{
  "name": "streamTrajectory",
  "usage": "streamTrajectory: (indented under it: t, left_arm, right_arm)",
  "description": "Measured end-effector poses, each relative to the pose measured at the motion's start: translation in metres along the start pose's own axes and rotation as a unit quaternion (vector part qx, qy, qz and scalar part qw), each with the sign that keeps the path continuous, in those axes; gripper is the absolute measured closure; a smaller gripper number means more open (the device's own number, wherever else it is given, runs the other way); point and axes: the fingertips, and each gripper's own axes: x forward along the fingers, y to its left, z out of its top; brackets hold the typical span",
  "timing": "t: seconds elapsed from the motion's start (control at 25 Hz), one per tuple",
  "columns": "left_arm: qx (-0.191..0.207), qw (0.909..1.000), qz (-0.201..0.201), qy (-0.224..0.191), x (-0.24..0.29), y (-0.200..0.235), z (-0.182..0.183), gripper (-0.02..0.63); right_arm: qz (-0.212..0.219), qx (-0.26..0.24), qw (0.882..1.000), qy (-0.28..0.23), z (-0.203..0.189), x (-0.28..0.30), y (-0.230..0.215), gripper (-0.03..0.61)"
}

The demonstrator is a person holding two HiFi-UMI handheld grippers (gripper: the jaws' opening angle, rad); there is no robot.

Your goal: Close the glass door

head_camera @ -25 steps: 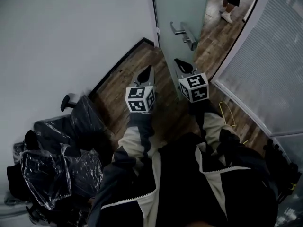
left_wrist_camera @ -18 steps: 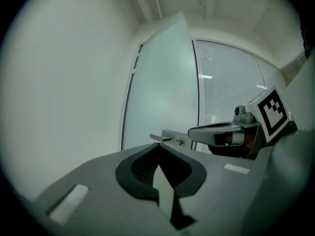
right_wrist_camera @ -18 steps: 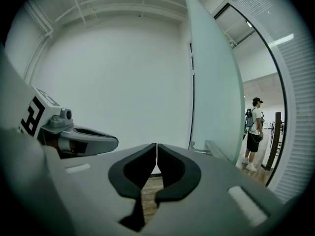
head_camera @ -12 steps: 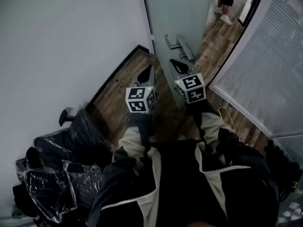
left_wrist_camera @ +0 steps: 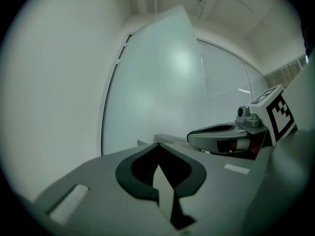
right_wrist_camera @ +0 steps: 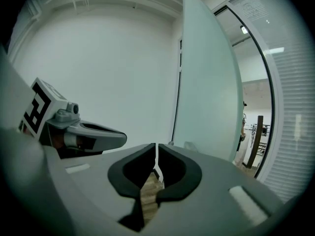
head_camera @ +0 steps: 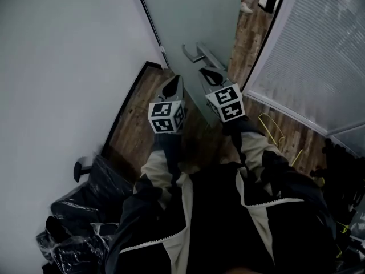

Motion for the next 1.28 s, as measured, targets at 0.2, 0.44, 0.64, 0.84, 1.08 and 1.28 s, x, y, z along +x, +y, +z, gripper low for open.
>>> streamTrajectory:
  t: [0.2,0.44,0.64,0.84,1.08,1.28]
  left_arm:
    - [0.005,0.9993,-0.037,0.001,0.008,-0.002,0.0,0.611]
    - [0.008,0.9974,-0.071,0.004,0.009,-0.003,0.001,0.611]
    - [0.014,0.9958,-0.09,0.007,0.006,-0.004,0.0,0.611]
    - [0.017,0.9951,-0.096,0.012,0.003,0.002,-0.003,0.611]
    - [0.019,0.995,-0.097,0.012,0.005,0.009,-0.004,0.611]
    - [0.017,0.9951,-0.096,0.012,0.007,0.014,-0.006,0.611]
  right_arm:
    - [-0.052,-0.149,0.986,0.058,-0.004,0.004,-0.005,0.51]
    - [-0.073,-0.405,0.894,0.175,-0.023,0.038,-0.001,0.356]
    - [-0.084,-0.486,0.831,0.256,-0.05,0.071,-0.02,0.274]
    - [-0.092,-0.531,0.788,0.297,-0.063,0.091,-0.036,0.275]
    - [-0.091,-0.585,0.747,0.303,-0.064,0.103,-0.032,0.471]
    - [-0.092,-0.595,0.738,0.303,-0.065,0.103,-0.037,0.468]
